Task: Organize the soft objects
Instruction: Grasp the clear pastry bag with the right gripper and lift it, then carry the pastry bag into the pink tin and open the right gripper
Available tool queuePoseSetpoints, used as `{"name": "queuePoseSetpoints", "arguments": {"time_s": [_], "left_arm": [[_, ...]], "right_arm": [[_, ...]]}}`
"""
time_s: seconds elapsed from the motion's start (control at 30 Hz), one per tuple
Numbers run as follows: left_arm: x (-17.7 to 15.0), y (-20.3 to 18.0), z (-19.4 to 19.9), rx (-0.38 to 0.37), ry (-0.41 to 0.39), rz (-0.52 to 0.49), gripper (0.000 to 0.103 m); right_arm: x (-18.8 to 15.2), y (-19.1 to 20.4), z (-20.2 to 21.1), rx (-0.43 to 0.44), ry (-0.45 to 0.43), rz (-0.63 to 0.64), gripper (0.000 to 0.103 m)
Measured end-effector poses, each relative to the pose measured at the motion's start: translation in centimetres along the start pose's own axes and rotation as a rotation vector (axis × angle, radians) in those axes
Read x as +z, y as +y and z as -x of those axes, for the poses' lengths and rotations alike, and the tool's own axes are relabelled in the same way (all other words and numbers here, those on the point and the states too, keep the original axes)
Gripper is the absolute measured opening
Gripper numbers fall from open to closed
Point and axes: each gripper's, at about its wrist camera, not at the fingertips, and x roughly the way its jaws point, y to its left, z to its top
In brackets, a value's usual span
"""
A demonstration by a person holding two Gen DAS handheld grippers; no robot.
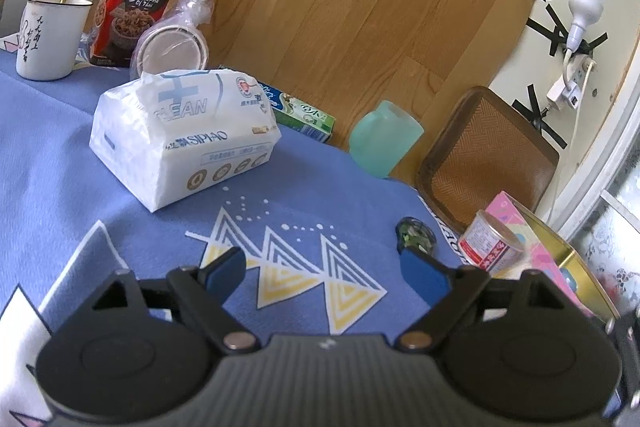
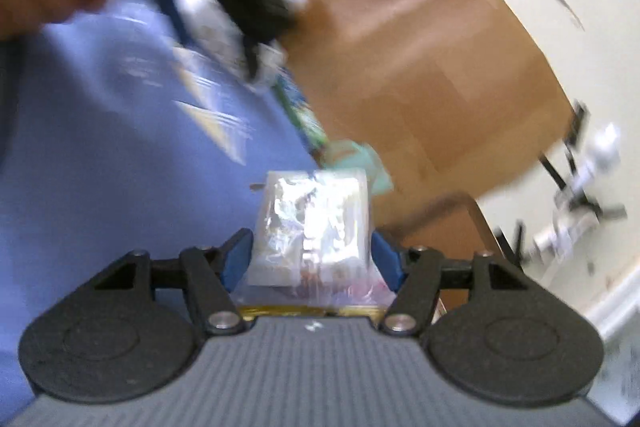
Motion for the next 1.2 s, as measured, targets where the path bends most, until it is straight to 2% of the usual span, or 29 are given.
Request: {"name": "queuePoseSetpoints", "arguments": {"time_s": [0.07, 0.13, 0.23, 0.3, 0.43, 0.53, 0.63, 0.77, 0.87, 0.93, 1.0, 1.07, 1.2], "left_arm": [[0.0, 0.1, 0.0, -0.001, -0.001, 0.009, 0.088], [0.0, 0.3, 0.0, -0.003, -0.001, 0.02, 0.088], [0.0, 0.5, 0.1, -0.01, 0.0, 0.033, 0.088], [0.0, 0.6, 0.1, -0.014, 0.0, 0.038, 0.088], [0.0, 0.6, 0.0, -0.018, 0.007, 0.04, 0.088], [0.0, 0.5, -0.1, -0.022, 0.016, 0.036, 0.088], [-0.1, 0.5, -0.4, -0.037, 0.056, 0.039, 0.091], [-0.4, -0.2, -0.1, -0.056, 0.104, 0.027, 0.092], [-1.3, -1.6, 0.4, -0.14, 0.184, 0.042, 0.092], [-1.7, -3.5, 0.3, -0.155, 0.239, -0.005, 0.09], [-2.2, -5.2, -0.5, -0.154, 0.306, -0.035, 0.088], [-2.6, -6.7, -1.1, -0.159, 0.332, -0.065, 0.082], [-3.3, -8.3, -2.6, -0.24, 0.41, -0.044, 0.054]], "right_arm": [[0.7, 0.8, 0.7, 0.023, -0.041, 0.014, 0.071], [1.6, 0.7, 1.2, 0.096, -0.065, -0.043, 0.071], [2.3, -1.5, 1.6, 0.271, -0.07, -0.239, 0.071], [1.9, -4.0, 1.5, 0.344, -0.071, -0.404, 0.072], [-0.3, -8.8, 1.1, 0.323, -0.047, -0.698, 0.076], [-2.8, -10.5, 0.0, 0.276, 0.027, -0.833, 0.077], [-3.8, -9.7, -0.6, 0.276, 0.098, -0.862, 0.08], [-3.8, -7.6, -0.5, 0.296, 0.117, -0.823, 0.085], [-3.8, -6.7, -2.0, 0.306, 0.15, -0.785, 0.086], [-3.9, -6.4, -2.8, 0.298, 0.182, -0.783, 0.086], [-3.9, -6.3, -2.7, 0.297, 0.17, -0.787, 0.082], [-4.0, -6.2, -2.4, 0.298, 0.158, -0.8, 0.072], [-5.1, -7.0, -1.5, 0.337, 0.142, -0.917, 0.067]]}}
